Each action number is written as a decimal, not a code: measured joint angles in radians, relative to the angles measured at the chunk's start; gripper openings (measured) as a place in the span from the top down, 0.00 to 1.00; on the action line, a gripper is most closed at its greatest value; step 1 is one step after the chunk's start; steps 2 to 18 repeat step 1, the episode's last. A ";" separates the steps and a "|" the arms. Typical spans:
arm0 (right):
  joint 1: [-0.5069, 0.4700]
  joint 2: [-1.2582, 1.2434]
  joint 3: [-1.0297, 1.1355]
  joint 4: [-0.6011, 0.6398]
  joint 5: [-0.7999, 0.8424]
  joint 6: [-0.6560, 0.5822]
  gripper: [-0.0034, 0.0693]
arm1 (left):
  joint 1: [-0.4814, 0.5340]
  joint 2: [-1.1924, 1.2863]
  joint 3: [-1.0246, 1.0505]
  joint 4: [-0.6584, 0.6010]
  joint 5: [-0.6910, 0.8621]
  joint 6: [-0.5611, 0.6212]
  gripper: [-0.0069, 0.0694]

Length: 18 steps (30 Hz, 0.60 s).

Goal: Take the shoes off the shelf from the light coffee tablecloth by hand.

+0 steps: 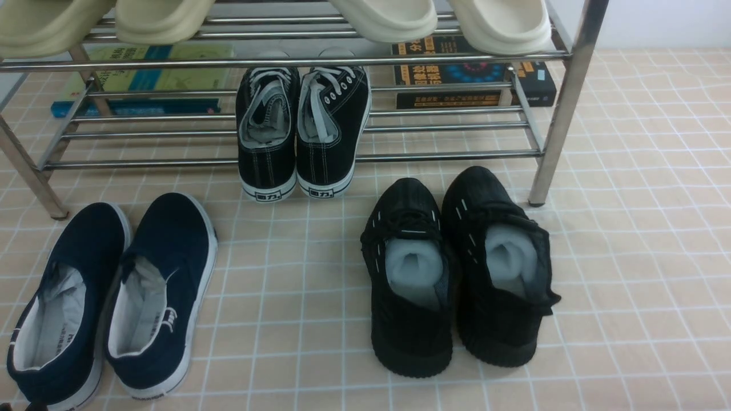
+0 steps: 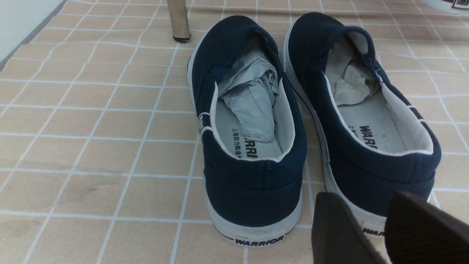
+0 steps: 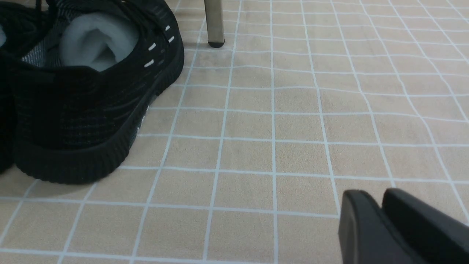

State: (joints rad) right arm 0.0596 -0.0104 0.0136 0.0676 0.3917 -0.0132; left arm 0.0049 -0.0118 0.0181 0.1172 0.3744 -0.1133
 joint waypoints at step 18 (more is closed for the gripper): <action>0.000 0.000 0.000 0.000 0.000 0.000 0.80 | 0.000 0.000 0.000 0.000 0.000 0.000 0.59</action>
